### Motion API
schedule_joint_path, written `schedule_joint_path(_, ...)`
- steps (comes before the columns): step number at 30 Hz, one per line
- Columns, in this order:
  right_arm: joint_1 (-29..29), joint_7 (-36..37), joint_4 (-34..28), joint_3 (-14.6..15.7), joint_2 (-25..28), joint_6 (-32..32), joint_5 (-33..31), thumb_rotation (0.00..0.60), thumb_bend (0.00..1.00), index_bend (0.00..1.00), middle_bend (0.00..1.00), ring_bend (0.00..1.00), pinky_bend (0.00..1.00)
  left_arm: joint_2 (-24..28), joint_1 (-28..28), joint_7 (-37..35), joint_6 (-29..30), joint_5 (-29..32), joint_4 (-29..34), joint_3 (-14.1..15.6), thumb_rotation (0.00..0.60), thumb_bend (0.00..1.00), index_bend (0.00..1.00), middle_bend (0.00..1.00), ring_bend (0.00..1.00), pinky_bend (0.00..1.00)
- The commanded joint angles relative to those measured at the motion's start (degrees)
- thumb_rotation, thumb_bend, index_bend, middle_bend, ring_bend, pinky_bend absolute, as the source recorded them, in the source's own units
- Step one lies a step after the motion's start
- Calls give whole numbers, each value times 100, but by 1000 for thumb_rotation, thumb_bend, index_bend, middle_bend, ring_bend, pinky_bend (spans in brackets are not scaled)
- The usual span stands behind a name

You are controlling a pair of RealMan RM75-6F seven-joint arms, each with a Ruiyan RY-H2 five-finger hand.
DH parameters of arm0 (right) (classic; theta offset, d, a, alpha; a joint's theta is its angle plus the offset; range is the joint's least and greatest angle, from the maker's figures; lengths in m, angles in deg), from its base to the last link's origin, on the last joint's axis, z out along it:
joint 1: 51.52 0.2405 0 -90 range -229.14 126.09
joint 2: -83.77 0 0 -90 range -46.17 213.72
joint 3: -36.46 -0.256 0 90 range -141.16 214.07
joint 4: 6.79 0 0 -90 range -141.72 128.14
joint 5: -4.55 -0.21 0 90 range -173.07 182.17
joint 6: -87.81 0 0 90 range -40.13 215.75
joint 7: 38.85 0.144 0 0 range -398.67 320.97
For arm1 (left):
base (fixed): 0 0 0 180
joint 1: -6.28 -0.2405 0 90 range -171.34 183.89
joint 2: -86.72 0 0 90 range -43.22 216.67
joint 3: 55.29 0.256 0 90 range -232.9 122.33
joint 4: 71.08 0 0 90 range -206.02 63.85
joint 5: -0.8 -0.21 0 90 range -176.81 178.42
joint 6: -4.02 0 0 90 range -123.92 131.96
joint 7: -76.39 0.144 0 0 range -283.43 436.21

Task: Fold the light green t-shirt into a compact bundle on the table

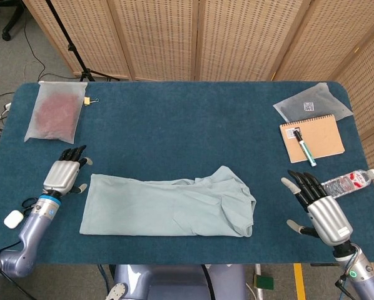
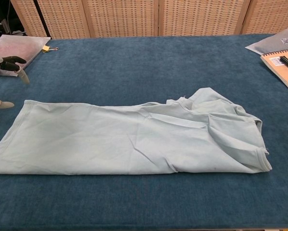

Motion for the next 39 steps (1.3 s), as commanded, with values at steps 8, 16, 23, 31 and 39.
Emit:
schedule_joint_path(8, -67, 99, 38, -62, 21, 53, 80, 600, 37, 0, 0, 0, 55, -227, 107, 164, -97, 362, -47, -99, 600, 332, 359, 0, 0, 0)
schedule_joint_path(16, -91, 133, 52, -108, 23, 35, 89, 600, 42, 0, 0, 0, 55, -474, 222, 321, -264, 673, -277, -107, 600, 349, 405, 0, 0, 0)
schedule_joint_path(23, -111, 170, 57, -136, 26, 14, 105, 600, 52, 0, 0, 0, 55, -642, 240, 199, -315, 720, -539, -113, 600, 357, 409, 0, 0, 0)
schedule_joint_path(31, -130, 201, 49, -162, 27, -2, 112, 600, 53, 0, 0, 0, 55, -745, 262, 165, -381, 705, -674, -70, 600, 363, 452, 0, 0, 0)
schedule_joint_path(39, -137, 255, 55, -175, 31, -13, 140, 600, 53, 0, 0, 0, 55, -805, 298, 216, -417, 789, -777, -90, 600, 366, 499, 0, 0, 0)
